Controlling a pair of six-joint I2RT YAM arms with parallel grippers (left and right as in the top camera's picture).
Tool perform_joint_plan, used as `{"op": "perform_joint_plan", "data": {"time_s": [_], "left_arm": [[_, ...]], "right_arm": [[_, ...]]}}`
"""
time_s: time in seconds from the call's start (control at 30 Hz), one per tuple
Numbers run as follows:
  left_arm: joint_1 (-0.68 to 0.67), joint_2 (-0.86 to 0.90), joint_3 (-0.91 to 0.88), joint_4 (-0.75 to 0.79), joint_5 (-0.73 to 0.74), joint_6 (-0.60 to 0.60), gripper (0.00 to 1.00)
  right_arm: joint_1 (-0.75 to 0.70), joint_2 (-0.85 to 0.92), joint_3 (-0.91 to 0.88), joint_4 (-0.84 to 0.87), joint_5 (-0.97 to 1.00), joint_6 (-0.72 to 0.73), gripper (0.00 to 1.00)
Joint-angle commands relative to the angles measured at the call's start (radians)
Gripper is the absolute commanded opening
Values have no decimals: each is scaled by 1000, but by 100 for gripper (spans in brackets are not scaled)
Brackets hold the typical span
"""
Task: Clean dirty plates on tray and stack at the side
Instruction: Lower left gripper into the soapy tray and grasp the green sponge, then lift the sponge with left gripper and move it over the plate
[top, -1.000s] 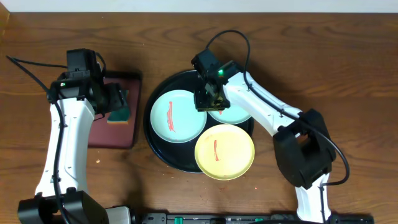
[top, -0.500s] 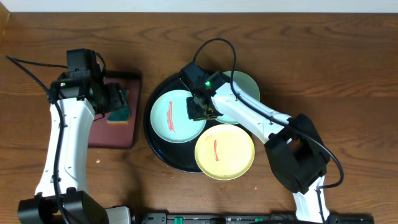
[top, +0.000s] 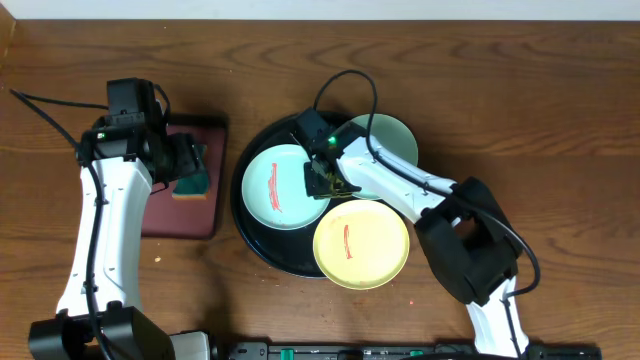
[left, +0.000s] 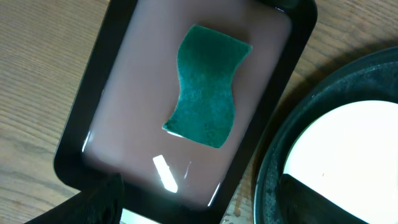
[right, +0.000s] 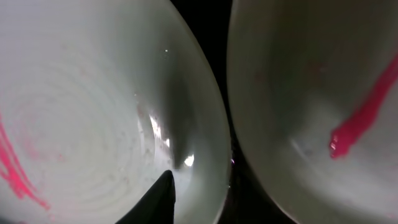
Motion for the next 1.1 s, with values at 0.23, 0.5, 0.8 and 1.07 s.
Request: {"op": "perform_joint_plan", "data": {"time_s": [0.23, 0.5, 0.8, 1.07], "left_arm": [[4, 78, 22, 48, -73, 97, 75], [6, 227, 22, 88, -69, 204, 73], [6, 344, 22, 209, 21, 272, 69], [11, 424, 22, 259, 17, 271, 57]], "right_arm": [[-8, 35, -8, 52, -8, 15, 1], [-29, 58, -8, 90, -81, -45, 1], [-41, 59, -8, 96, -98, -66, 1], [-41, 59, -8, 97, -98, -66, 1]]}}
